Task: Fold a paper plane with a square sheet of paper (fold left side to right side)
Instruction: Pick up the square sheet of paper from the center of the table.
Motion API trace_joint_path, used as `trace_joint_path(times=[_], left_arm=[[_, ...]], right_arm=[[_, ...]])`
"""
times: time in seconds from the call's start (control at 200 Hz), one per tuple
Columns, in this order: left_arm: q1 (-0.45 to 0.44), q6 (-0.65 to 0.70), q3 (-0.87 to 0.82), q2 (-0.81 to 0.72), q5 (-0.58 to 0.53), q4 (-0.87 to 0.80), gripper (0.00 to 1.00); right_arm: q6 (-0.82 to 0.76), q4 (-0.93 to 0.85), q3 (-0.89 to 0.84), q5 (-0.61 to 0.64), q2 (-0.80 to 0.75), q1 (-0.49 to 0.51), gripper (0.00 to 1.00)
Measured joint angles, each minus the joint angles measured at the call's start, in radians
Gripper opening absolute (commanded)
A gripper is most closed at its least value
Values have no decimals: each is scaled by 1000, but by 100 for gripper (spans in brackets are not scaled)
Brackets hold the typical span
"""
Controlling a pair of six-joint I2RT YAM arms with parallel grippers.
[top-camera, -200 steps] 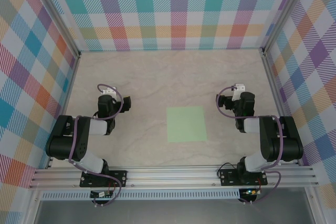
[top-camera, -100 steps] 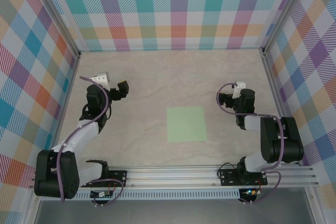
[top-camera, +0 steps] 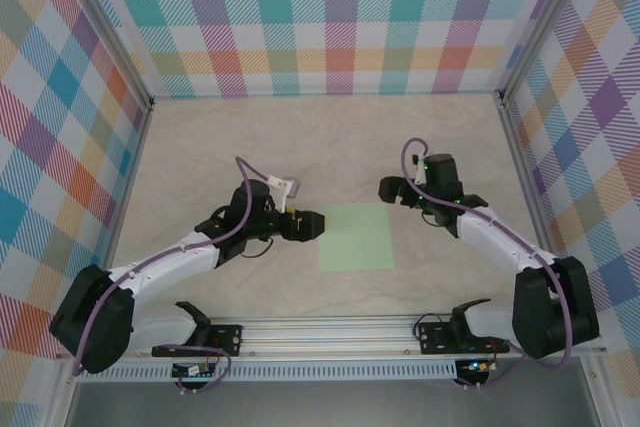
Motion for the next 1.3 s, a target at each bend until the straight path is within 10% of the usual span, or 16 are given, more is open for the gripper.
trace_joint_path(times=[0.5,1.3], left_arm=[[-166,-148,55,348,23,110,100],[-200,-152,100,406,-41,81,100]], right_arm=[[129,-185,155,130,290,198,100],[144,-221,207,140,394,272,89]])
